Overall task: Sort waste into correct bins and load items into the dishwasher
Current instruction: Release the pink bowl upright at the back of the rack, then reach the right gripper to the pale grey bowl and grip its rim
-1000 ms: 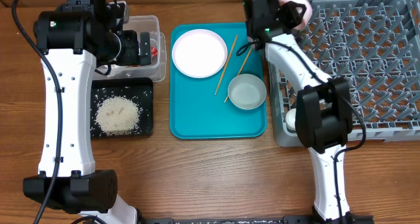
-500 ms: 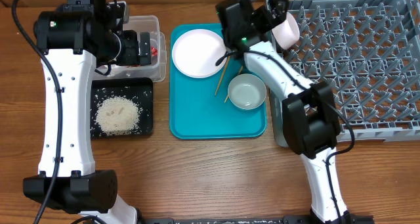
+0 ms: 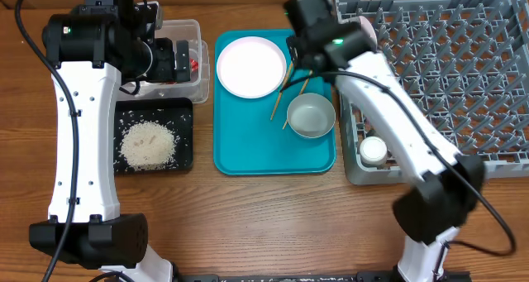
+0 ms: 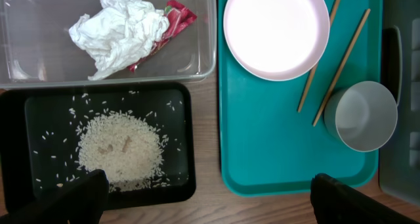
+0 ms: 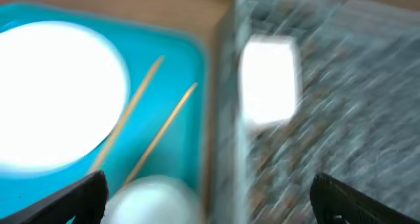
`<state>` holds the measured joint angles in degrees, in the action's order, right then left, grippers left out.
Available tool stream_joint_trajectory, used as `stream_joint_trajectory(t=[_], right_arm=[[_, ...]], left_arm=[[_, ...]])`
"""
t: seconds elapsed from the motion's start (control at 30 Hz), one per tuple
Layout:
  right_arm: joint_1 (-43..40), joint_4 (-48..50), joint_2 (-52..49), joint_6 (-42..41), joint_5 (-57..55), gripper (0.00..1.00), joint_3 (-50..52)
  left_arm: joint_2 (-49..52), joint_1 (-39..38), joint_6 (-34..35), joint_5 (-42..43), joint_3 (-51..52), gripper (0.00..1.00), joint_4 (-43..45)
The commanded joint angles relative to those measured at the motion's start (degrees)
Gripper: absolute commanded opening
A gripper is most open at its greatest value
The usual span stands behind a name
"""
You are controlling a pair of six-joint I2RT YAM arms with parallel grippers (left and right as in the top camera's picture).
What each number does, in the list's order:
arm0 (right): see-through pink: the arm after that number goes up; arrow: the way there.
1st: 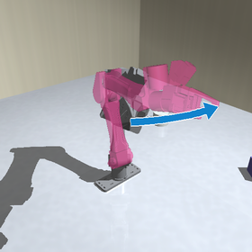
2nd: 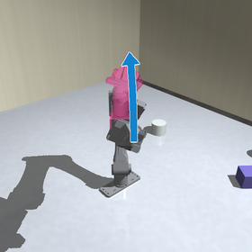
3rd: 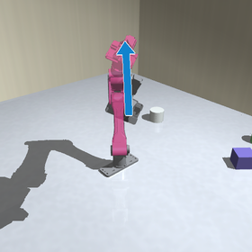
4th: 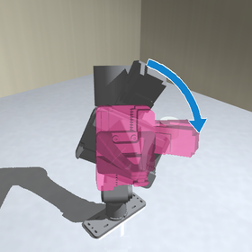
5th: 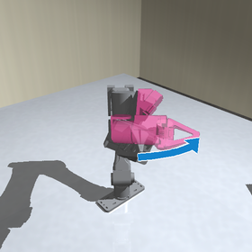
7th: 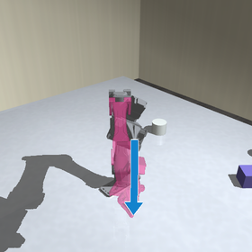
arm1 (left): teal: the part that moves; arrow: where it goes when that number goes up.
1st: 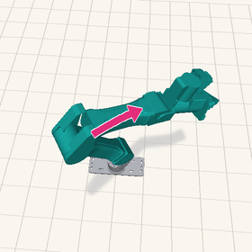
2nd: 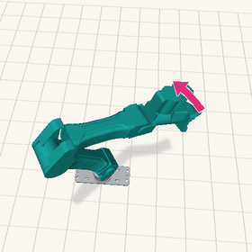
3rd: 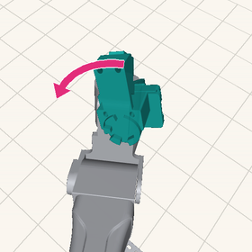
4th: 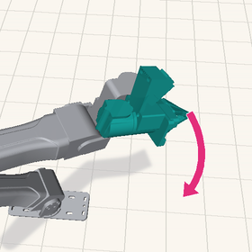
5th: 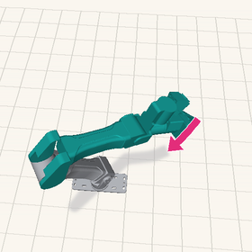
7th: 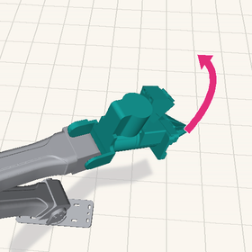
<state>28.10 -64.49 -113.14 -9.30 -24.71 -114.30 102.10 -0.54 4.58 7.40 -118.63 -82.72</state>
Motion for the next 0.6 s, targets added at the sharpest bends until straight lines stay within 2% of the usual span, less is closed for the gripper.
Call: stream_joint_trajectory(t=[0.0, 0.13, 0.33, 0.4, 0.57], right_arm=[[-0.7, -5.62, -0.9, -12.2, 19.8, 0.96, 0.09], [-0.79, -7.8, -1.75, -18.6, 23.74, 0.91, 4.02], [-0.74, -4.04, -1.79, -18.84, 20.31, 0.81, 12.85], [-0.74, -1.84, -1.79, -18.78, 18.4, 0.8, 15.72], [-0.57, 6.78, -1.79, -11.15, 18.38, 0.8, 22.73]], left_arm=[[-1.16, 0.15, 0.59, -0.37, -1.11, 1.0, 0.22], [-1.16, 0.15, 0.59, -0.37, -1.11, 1.0, 0.22], [-1.16, 0.15, 0.59, -0.37, -1.11, 1.0, 0.22], [-1.16, 0.15, 0.59, -0.37, -1.11, 1.0, 0.22], [-1.16, 0.15, 0.59, -0.37, -1.11, 1.0, 0.22]])
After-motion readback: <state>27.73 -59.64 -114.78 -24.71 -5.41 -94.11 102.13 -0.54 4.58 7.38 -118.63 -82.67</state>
